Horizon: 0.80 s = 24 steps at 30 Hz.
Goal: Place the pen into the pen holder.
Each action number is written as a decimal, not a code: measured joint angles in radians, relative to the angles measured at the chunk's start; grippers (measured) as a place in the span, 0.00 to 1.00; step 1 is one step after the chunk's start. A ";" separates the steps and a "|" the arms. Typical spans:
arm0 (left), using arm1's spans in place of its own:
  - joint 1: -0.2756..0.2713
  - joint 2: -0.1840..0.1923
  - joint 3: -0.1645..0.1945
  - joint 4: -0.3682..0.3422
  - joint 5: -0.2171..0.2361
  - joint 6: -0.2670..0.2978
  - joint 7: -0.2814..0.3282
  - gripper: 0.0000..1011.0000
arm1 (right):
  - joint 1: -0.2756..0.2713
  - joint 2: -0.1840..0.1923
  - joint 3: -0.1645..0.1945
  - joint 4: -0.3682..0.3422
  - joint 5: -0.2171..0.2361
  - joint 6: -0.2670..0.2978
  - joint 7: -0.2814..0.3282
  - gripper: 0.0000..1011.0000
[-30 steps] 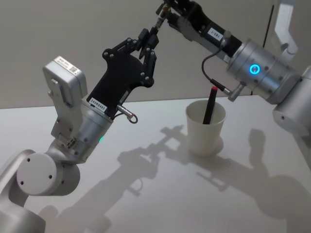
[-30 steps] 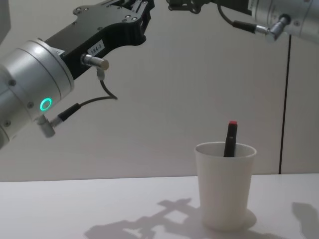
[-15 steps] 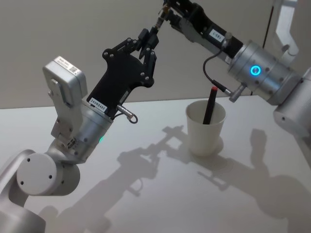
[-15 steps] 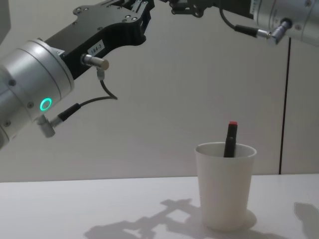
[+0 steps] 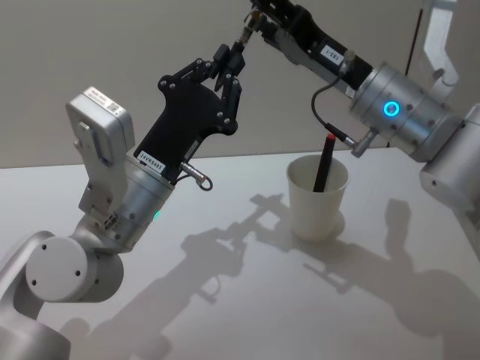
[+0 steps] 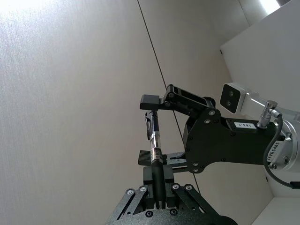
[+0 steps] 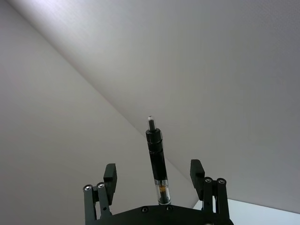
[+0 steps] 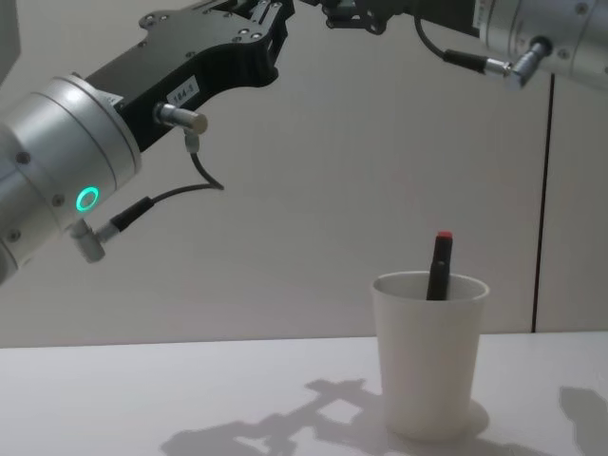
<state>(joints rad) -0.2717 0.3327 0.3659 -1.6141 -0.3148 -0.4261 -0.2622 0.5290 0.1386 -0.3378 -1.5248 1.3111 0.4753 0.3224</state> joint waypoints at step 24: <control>0.000 0.000 0.000 0.000 0.000 0.000 0.000 0.13 | 0.002 0.002 -0.005 0.002 -0.004 -0.007 0.000 0.34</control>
<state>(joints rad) -0.2717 0.3327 0.3659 -1.6140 -0.3148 -0.4261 -0.2622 0.5314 0.1404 -0.3427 -1.5228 1.3069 0.4679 0.3224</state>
